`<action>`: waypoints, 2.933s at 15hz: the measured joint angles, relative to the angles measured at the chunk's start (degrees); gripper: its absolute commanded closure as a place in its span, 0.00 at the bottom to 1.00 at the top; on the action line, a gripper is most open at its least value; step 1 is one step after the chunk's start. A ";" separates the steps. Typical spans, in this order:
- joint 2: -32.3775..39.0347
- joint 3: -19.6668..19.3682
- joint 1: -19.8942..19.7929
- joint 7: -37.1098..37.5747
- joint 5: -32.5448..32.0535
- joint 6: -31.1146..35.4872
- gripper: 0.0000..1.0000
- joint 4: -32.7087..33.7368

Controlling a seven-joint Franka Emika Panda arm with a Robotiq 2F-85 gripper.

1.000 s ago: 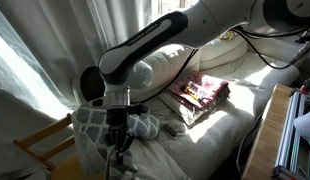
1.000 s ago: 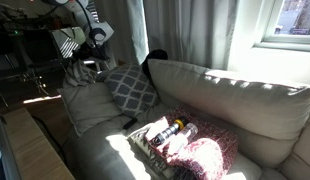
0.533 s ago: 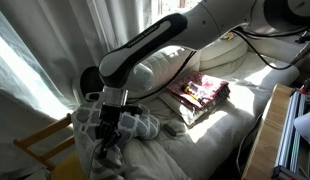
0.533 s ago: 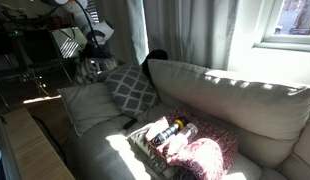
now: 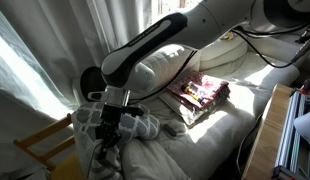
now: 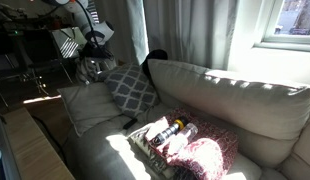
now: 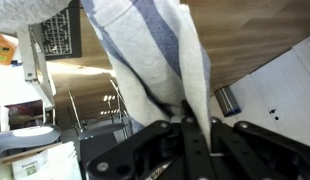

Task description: Put the grey towel on the pillow to the left

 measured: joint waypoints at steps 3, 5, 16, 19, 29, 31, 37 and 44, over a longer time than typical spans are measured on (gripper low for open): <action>0.06 -2.54 0.08 0.88 -1.63 -4.30 0.99 -2.03; 0.07 -4.47 0.68 2.76 -3.64 -7.11 0.99 -2.80; -0.18 -11.15 2.99 17.68 -18.06 -21.79 0.70 -2.76; -0.35 -11.37 3.04 19.66 -18.94 -22.44 0.49 -2.22; -6.58 -11.55 2.75 25.24 -18.70 -18.84 0.00 -1.07; -8.86 -11.58 2.21 27.85 -18.57 -17.73 0.00 -1.13; -17.68 -14.23 1.25 40.85 -18.90 -19.87 0.00 -1.54; -23.53 -16.22 1.01 48.20 -18.95 -29.71 0.00 -1.65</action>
